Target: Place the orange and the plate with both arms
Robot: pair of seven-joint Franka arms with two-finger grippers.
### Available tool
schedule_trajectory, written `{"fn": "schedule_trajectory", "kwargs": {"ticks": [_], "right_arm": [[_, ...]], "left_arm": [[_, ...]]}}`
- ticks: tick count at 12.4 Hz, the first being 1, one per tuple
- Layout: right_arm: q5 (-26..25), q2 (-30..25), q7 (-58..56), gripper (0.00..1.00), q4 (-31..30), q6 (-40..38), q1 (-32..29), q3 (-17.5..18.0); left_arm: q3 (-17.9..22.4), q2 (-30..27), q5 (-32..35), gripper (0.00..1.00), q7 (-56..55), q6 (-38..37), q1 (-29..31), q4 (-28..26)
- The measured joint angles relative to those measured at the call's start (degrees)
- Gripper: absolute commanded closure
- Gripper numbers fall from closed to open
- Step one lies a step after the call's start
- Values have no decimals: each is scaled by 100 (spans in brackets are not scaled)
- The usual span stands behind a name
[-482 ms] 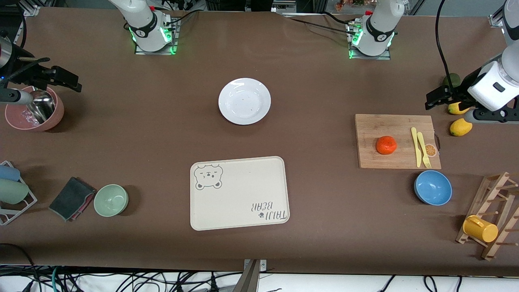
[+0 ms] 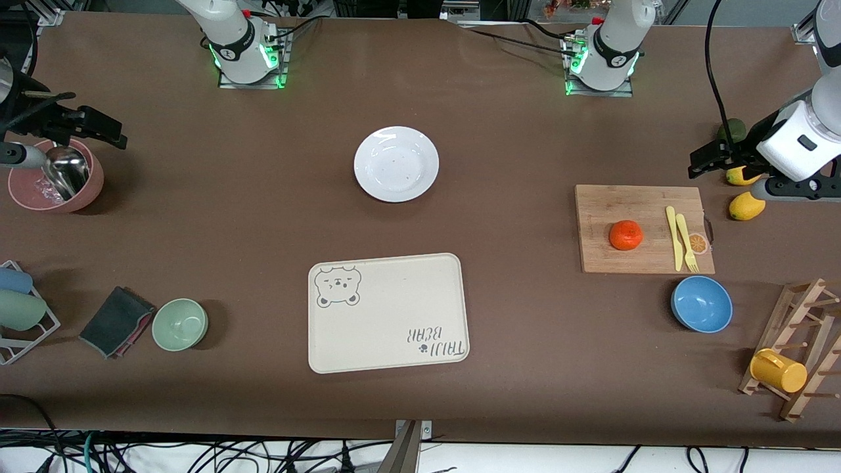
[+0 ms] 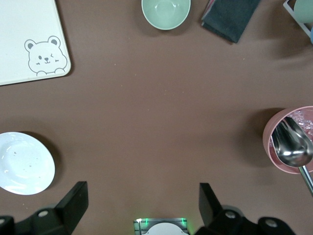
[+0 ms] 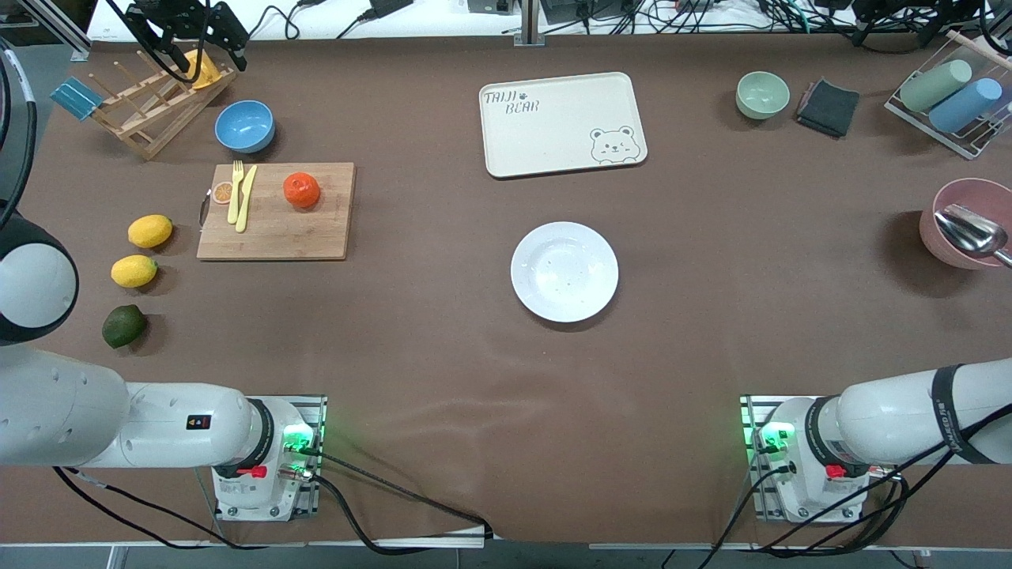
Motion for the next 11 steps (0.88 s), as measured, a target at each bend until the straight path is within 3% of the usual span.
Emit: {"fn": "schedule_trajectory", "kwargs": {"ticks": [3,11], "right_arm": [[-226,56,-6,0,35,-67,5,-1],[-235,160,-7,0,71,-66,5,-2]], "left_arm": [[0,2,0,0,0,0,0,0],[0,4,0,0,0,0,0,0]]}}
